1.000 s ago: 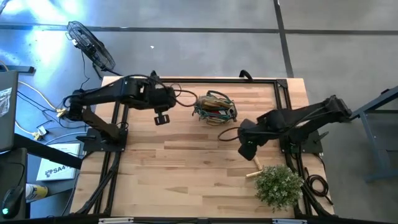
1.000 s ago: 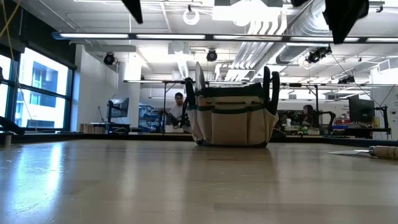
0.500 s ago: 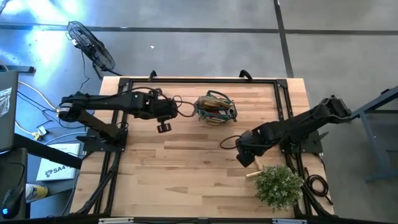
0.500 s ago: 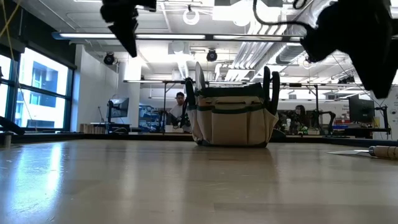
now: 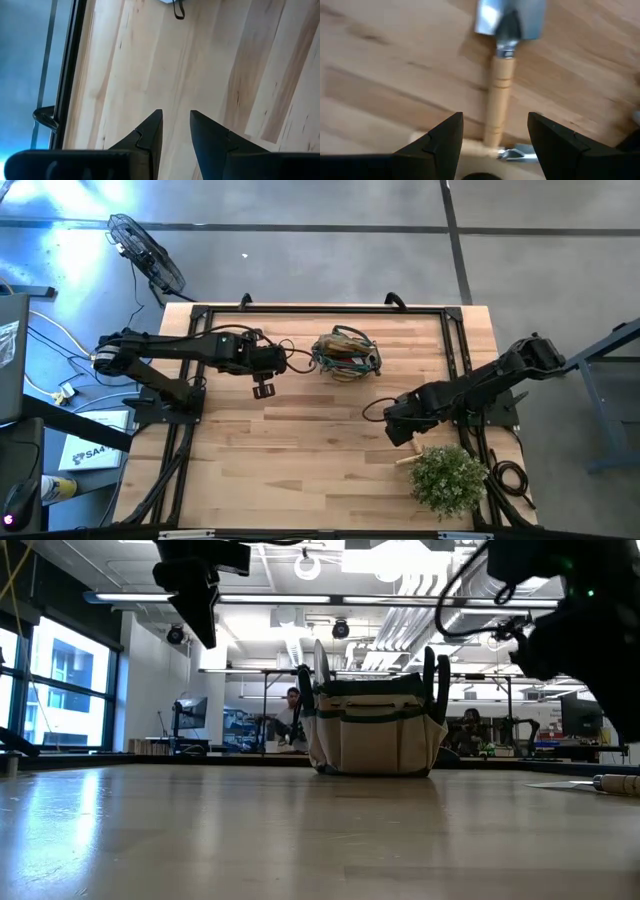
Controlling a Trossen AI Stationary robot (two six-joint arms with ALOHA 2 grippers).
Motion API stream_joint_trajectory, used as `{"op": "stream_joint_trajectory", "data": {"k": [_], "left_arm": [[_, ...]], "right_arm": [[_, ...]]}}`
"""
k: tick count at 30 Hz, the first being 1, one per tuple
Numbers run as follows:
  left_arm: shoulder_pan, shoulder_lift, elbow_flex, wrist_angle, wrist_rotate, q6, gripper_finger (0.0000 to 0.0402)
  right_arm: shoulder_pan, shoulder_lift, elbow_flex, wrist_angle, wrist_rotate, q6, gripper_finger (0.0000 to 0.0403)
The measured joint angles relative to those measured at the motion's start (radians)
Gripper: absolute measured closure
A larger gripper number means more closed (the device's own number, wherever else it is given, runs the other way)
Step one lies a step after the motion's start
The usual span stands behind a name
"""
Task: Pick & Place Garden tools in Gardening bag
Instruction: Put the top brown trowel into the light brown gardening bag
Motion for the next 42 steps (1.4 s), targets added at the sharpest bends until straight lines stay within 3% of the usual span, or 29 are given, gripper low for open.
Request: {"op": "stream_joint_trajectory", "data": {"k": [13, 34, 42], "left_arm": [[0.0, 0.0, -0.002, 0.022, 0.003, 0.003, 0.0309], [0.0, 0.0, -0.002, 0.046, -0.001, 0.012, 0.0309], [0.0, -0.002, -0.002, 0.033, -0.042, 0.012, 0.0309]], "right_arm": [[0.0, 0.0, -0.043, 0.057, 0.057, -0.017, 0.019], [0.011, 0.002, -0.155, 0.241, 0.034, 0.027, 0.019], [0.016, 0.089, -0.15, 0.262, 0.025, 0.038, 0.019]]}}
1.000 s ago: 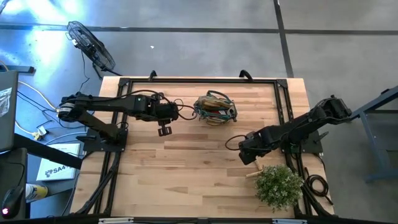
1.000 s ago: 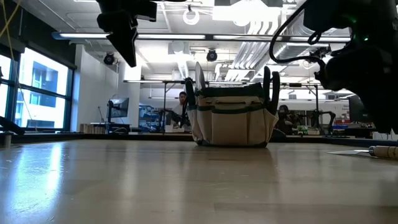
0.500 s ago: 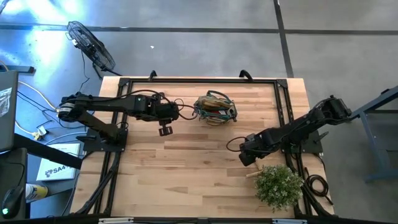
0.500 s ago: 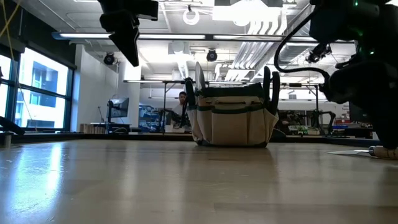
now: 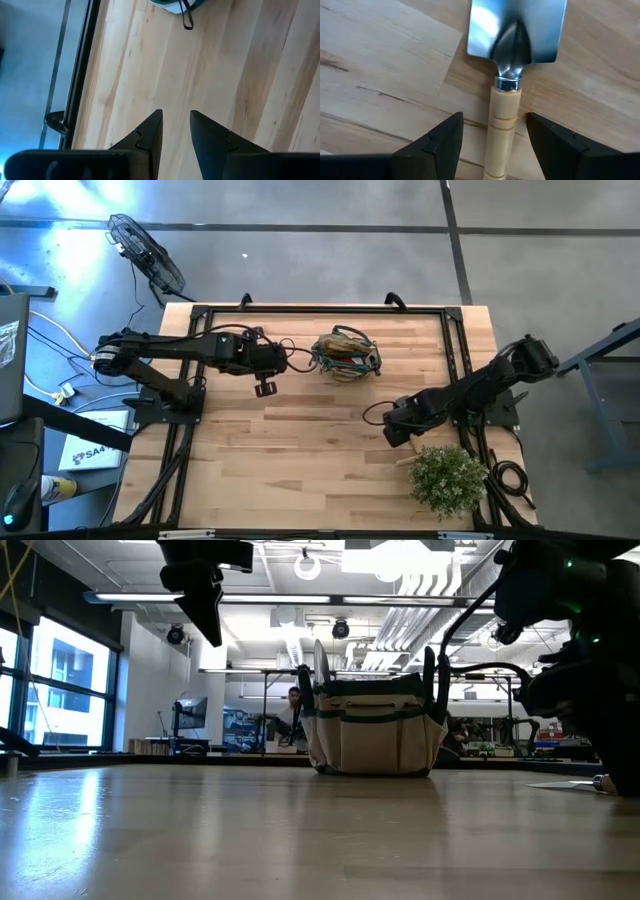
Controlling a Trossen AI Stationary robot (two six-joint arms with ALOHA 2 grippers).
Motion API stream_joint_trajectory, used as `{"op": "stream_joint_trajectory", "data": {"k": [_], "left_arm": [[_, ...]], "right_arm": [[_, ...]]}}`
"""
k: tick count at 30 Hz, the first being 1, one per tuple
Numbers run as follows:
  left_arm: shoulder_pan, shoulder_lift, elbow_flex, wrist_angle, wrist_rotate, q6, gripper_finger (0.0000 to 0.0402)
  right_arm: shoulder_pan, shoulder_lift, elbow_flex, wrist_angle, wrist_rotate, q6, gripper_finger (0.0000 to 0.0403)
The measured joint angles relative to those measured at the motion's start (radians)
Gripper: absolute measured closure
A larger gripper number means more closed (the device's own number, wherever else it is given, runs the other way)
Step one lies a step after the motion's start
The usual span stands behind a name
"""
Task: Pick & Place Garden tools in Gardening bag
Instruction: Put the top brown trowel into the light brown gardening bag
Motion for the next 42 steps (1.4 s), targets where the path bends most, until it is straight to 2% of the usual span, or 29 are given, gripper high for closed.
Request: {"op": "stream_joint_trajectory", "data": {"k": [10, 21, 24, 31, 37, 42], "left_arm": [[0.0, 0.0, 0.0, 0.002, -0.009, 0.0, 0.0309], [0.0, -0.001, 0.0, 0.001, -0.007, 0.0, 0.0309], [0.0, -0.001, 0.001, -0.015, 0.029, -0.008, 0.0309], [0.0, -0.001, 0.001, -0.056, 0.103, -0.043, 0.0309], [0.0, -0.001, 0.001, -0.062, 0.105, -0.04, 0.0309], [0.0, -0.001, 0.001, -0.058, 0.117, 0.003, 0.0309]], "right_arm": [[0.007, 0.034, 0.004, -0.016, 0.003, 0.008, 0.0202], [0.007, 0.034, 0.002, -0.037, 0.006, -0.017, 0.0321], [0.007, 0.034, 0.002, -0.041, 0.018, -0.04, 0.0351], [0.008, 0.033, 0.002, -0.047, 0.041, -0.064, 0.0351], [0.038, -0.016, 0.013, -0.032, 0.098, -0.073, 0.0351], [0.09, -0.071, 0.064, 0.103, 0.266, -0.085, 0.0351]]}}
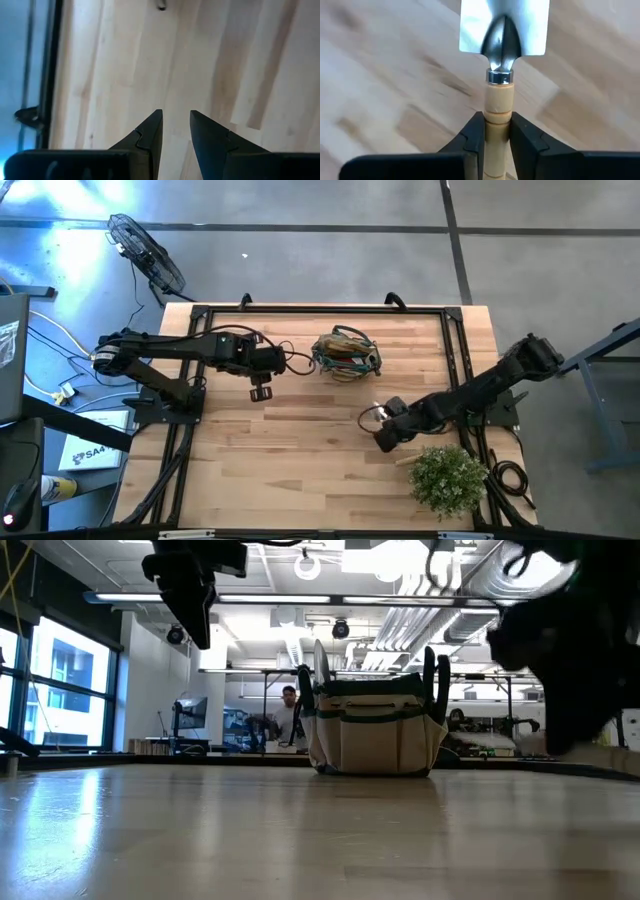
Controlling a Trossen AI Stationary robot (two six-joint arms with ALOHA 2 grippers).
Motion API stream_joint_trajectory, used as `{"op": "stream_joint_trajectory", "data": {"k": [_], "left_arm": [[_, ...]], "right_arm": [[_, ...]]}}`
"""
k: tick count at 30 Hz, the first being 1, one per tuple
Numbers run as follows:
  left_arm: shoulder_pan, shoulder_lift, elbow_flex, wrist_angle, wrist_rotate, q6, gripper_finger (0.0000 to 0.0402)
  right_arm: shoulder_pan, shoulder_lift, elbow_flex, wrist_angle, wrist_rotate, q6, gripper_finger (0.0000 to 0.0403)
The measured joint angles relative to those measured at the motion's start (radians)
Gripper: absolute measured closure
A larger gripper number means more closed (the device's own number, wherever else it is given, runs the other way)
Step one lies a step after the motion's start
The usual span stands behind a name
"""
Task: Pick & Place Garden tools in Gardening bag
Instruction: Put the top brown trowel into the light brown gardening bag
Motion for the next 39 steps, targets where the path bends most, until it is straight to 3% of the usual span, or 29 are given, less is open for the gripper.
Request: {"op": "stream_joint_trajectory", "data": {"k": [6, 12, 15, 17, 19, 21, 24, 29, 39], "left_arm": [[0.0, 0.0, 0.0, 0.036, 0.098, 0.05, 0.0309], [0.0, -0.001, -0.011, 0.102, 0.198, 0.094, 0.0309], [0.0, -0.004, -0.073, 0.195, 0.29, 0.125, 0.0309], [0.0, -0.009, -0.127, 0.278, 0.385, 0.129, 0.0309], [0.0, -0.009, -0.19, 0.38, 0.498, 0.134, 0.0309], [0.0, -0.008, -0.255, 0.463, 0.615, 0.146, 0.0309], [0.0, -0.008, -0.328, 0.585, 0.713, 0.156, 0.0309], [0.0, -0.008, -0.366, 0.674, 0.707, 0.204, 0.0309], [0.0, -0.008, -0.368, 0.645, 0.749, 0.197, 0.0309]], "right_arm": [[0.044, -0.012, 0.052, 0.229, 0.158, -0.164, 0.0351], [0.035, -0.012, 0.063, 0.536, 0.374, -0.527, 0.0351], [0.02, -0.012, 0.063, 0.613, 0.6, -0.679, 0.0351], [0.007, -0.012, 0.063, 0.62, 0.797, -0.722, 0.0351], [-0.012, -0.013, 0.053, 0.603, 0.927, -0.74, 0.0351], [-0.039, -0.013, 0.035, 0.572, 0.947, -0.719, 0.0351], [-0.082, -0.003, 0.01, 0.572, 0.888, -0.683, 0.0351], [-0.106, 0.033, 0.003, 0.603, 0.886, -0.72, 0.0351], [-0.167, 0.033, 0.004, 0.609, 0.938, -0.773, 0.0351]]}}
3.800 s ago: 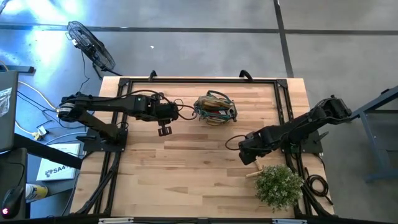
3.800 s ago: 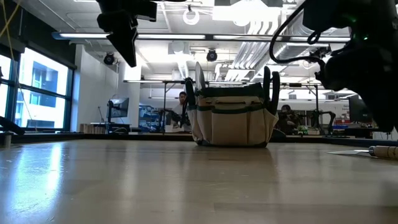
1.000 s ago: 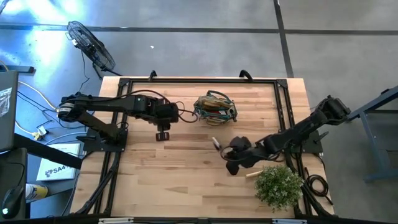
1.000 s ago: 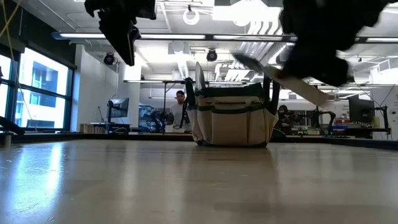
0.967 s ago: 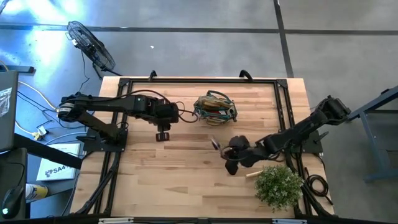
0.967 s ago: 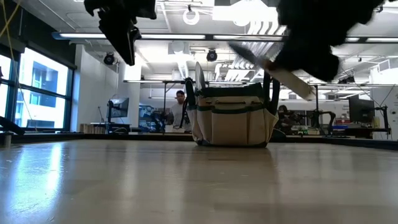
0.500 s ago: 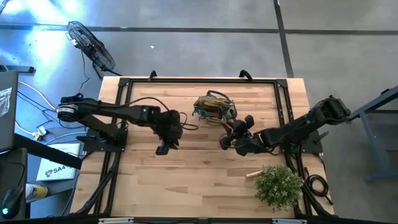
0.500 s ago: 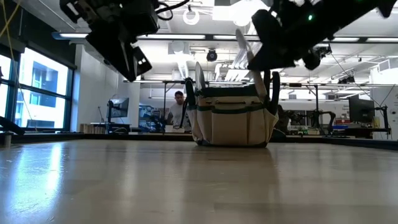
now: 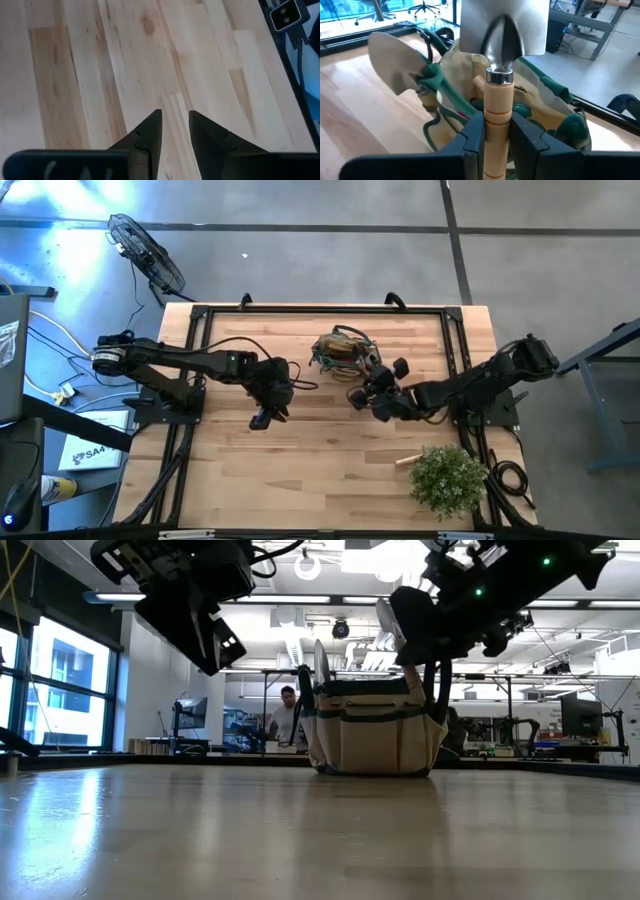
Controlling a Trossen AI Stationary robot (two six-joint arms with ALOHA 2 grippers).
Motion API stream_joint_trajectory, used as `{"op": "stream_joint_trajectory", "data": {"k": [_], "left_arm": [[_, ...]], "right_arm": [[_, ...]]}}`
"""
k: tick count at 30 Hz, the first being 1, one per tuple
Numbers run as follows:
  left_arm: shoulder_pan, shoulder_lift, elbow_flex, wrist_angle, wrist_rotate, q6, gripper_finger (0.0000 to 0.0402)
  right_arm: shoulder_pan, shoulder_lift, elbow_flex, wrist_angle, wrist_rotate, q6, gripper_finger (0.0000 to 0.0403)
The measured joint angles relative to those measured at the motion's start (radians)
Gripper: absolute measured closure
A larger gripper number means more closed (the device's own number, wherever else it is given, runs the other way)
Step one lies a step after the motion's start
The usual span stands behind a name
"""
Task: Pick & Place Garden tools in Gardening bag
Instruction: Put the top brown trowel into the light brown gardening bag
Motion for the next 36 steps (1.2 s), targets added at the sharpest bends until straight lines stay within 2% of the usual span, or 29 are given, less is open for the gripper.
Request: {"op": "stream_joint_trajectory", "data": {"k": [13, 22, 36], "left_arm": [[-0.001, 0.0, -0.008, 0.001, 0.076, -0.062, 0.0309], [-0.001, 0.0, -0.088, 0.047, 0.077, -0.098, 0.0309], [-0.001, 0.001, -0.117, 0.054, 0.116, -0.107, 0.0309]], "right_arm": [[-0.097, 0.0, 0.002, 0.033, -0.001, -0.088, 0.0351], [-0.166, 0.0, 0.002, 0.155, -0.075, -0.209, 0.0351], [-0.227, 0.137, 0.004, 0.274, -0.144, -0.239, 0.0351]]}}
